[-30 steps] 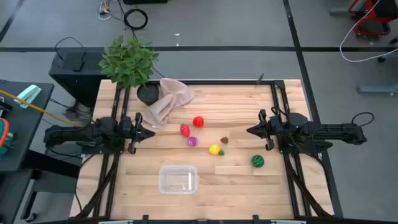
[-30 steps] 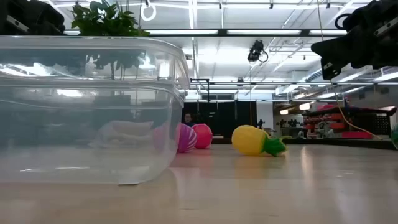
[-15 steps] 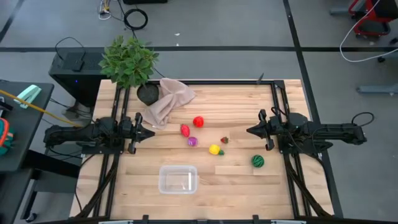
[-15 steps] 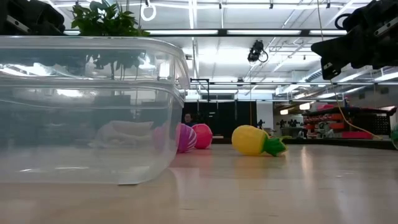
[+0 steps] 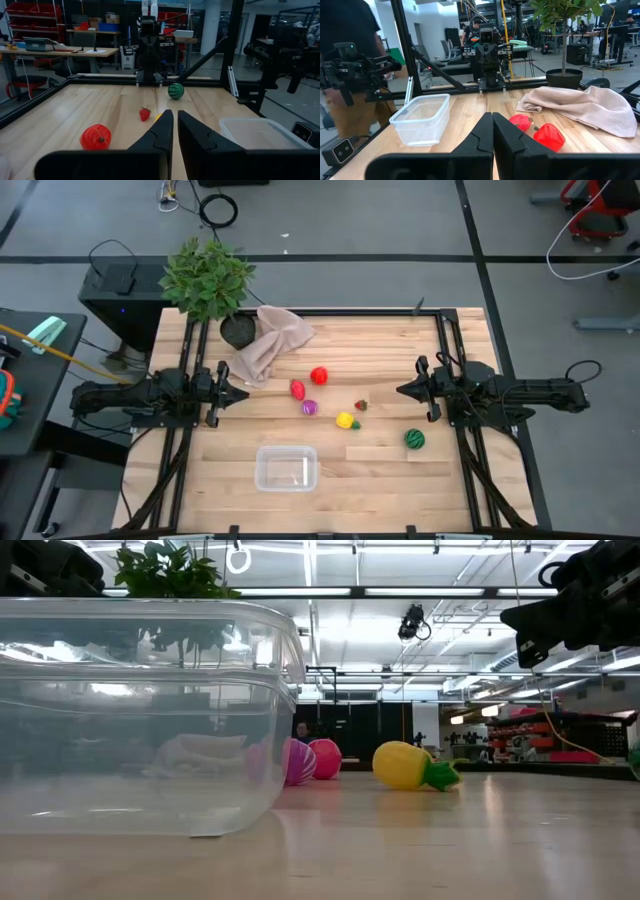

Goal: Pick and placing Produce into tupperware

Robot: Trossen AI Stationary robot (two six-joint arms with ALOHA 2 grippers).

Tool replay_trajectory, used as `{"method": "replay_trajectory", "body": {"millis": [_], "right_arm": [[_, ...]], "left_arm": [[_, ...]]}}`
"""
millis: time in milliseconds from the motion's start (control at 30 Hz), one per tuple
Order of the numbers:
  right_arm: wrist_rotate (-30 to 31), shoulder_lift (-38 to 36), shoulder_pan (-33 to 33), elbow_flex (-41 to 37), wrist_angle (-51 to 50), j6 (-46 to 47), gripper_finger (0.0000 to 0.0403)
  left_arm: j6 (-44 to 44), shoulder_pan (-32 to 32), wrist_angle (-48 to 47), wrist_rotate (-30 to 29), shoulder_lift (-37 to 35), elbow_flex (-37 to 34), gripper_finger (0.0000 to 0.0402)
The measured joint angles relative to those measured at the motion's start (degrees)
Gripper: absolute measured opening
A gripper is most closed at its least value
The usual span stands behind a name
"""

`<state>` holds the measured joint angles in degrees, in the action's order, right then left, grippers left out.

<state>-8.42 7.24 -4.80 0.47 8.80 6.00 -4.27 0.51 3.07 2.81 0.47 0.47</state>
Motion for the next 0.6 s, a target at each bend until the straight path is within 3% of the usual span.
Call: {"method": "replay_trajectory", "body": {"millis": [600], "right_arm": [[0.0, 0.0, 0.0, 0.0, 0.0, 0.0, 0.0005]], "left_arm": [[0.0, 0.0, 0.0, 0.0, 0.0, 0.0, 0.003]]}}
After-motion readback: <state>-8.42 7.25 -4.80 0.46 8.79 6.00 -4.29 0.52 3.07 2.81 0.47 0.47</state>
